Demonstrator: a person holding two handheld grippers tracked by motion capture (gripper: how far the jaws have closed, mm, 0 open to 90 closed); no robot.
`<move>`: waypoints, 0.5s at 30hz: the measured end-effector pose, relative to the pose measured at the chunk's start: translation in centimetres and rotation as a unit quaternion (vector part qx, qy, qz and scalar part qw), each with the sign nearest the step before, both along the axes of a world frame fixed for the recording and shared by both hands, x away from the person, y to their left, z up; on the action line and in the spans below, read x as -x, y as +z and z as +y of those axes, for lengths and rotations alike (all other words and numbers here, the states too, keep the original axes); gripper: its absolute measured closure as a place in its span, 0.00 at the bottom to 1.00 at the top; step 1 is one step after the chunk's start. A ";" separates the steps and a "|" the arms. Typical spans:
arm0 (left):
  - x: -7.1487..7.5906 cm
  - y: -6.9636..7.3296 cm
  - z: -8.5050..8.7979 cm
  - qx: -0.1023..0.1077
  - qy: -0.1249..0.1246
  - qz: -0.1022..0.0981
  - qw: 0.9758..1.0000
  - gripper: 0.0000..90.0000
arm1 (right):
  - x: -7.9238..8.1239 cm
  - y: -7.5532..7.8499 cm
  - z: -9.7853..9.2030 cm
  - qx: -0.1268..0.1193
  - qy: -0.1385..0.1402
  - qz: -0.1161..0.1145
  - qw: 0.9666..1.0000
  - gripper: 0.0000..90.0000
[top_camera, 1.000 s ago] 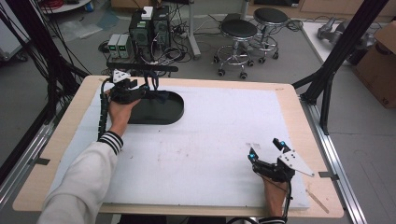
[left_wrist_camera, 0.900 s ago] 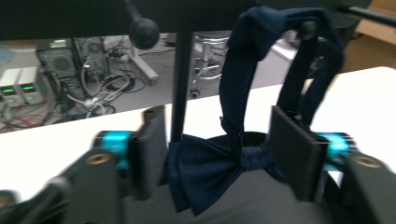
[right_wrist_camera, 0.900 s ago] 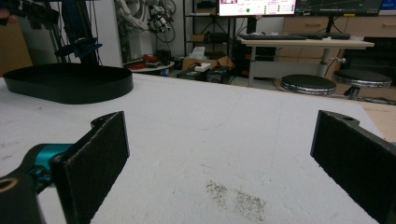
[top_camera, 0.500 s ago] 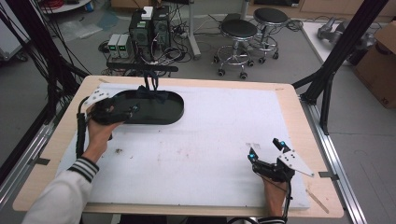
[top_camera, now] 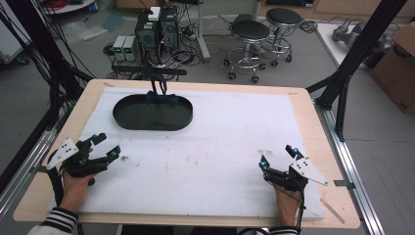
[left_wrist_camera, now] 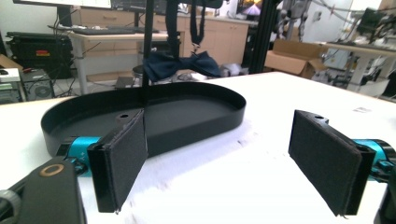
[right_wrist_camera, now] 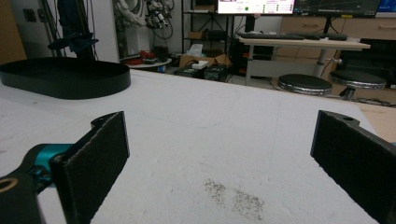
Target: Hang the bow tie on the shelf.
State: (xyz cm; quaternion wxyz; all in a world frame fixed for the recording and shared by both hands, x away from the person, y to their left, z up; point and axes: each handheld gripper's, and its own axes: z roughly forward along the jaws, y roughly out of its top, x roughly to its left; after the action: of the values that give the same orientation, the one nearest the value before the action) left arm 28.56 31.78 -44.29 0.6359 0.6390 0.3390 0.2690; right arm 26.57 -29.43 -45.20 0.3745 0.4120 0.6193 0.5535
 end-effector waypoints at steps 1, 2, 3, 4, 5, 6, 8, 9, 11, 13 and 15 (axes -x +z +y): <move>0.0 0.0 0.0 0.000 0.000 0.000 1.000 0.22 | 0.0 0.0 0.0 0.000 0.000 0.000 1.000 0.04; 0.3 -0.3 0.1 0.002 0.001 -0.004 1.000 0.22 | 0.0 0.0 -0.1 -0.005 -0.003 0.002 1.000 0.04; 0.7 -0.8 0.3 0.008 0.000 -0.014 1.000 0.22 | 0.0 0.0 -0.1 -0.006 -0.004 0.001 1.000 0.04; 0.8 -0.9 0.3 0.006 0.000 -0.017 1.000 0.22 | 0.0 0.0 -0.1 -0.007 -0.005 0.001 1.000 0.04; 0.9 -1.0 0.4 0.006 0.000 -0.018 1.000 0.22 | 0.0 0.0 -0.1 -0.007 -0.005 0.000 1.000 0.04; 1.0 -1.0 0.4 0.009 0.001 -0.023 1.000 0.20 | 0.0 0.0 -0.1 -0.006 -0.005 0.000 1.000 0.04; 1.2 -1.2 0.5 0.015 0.004 -0.034 0.999 0.20 | 0.1 0.0 -0.1 -0.007 -0.006 -0.001 1.000 0.04; 1.3 -1.2 0.5 0.018 0.003 -0.037 0.999 0.20 | 0.1 0.0 -0.1 -0.009 -0.006 -0.002 1.000 0.04; 1.2 -1.2 0.6 0.020 -0.001 -0.037 0.999 0.20 | 0.1 -0.1 -0.2 -0.012 -0.007 -0.003 1.000 0.04; 1.3 -1.2 0.6 0.018 -0.002 -0.037 0.999 0.20 | 0.1 -0.1 -0.2 -0.012 -0.007 -0.004 1.000 0.04; 1.3 -1.2 0.6 0.020 -0.003 -0.039 0.999 0.20 | 0.2 -0.1 -0.2 -0.011 -0.008 -0.005 1.000 0.04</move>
State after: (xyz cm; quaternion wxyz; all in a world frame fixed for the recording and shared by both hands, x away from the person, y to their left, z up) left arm 27.28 32.38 -45.50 0.6620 0.6162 0.3171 0.2854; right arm 26.39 -29.58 -45.27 0.3774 0.4182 0.6078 0.5597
